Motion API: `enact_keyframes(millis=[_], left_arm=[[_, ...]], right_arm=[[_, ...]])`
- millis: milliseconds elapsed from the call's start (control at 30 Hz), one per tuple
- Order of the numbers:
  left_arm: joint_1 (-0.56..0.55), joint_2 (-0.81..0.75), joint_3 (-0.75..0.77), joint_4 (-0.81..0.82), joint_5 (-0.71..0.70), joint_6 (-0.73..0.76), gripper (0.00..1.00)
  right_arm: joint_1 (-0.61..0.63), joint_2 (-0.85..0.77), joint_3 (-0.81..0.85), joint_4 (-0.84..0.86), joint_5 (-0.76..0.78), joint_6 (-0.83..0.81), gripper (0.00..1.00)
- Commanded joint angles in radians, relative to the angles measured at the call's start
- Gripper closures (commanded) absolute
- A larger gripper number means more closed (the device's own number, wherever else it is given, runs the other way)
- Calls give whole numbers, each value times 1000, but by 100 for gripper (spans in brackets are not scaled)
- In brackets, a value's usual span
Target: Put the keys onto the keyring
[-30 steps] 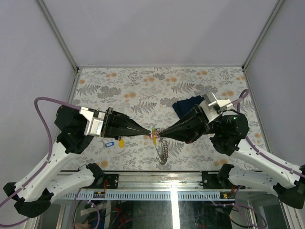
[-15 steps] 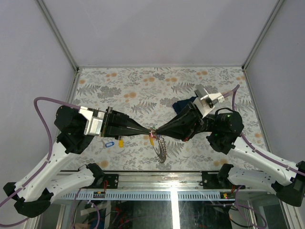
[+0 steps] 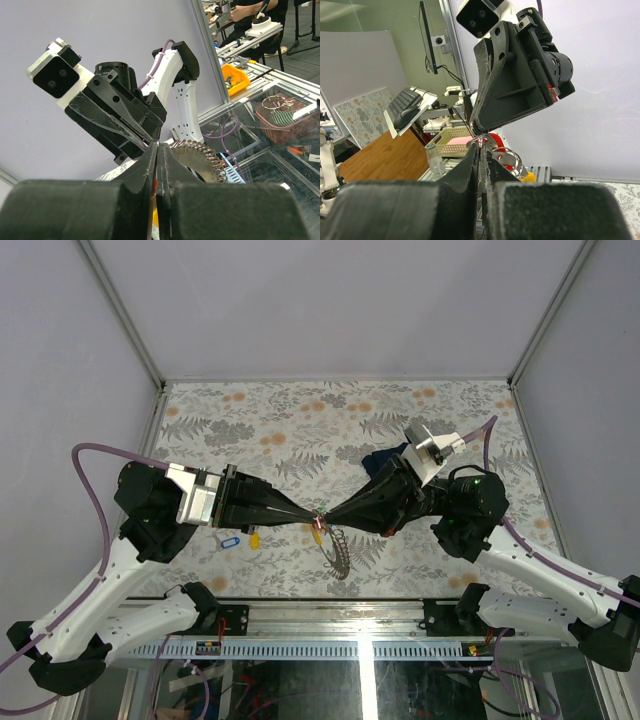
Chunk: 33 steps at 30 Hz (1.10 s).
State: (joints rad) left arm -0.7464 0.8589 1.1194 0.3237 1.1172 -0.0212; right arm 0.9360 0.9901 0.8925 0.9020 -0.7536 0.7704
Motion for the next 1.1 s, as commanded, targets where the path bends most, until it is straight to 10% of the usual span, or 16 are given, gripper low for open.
enact_keyframes(millis=[0,1067], left_arm=[[-6,-5,6,39,-20,13,100],[-7,5,8,31,-11,23,100]], right_arm=[[6,-26,25,83,4,-10,100],[6,-10,43,49,-8,-29,100]])
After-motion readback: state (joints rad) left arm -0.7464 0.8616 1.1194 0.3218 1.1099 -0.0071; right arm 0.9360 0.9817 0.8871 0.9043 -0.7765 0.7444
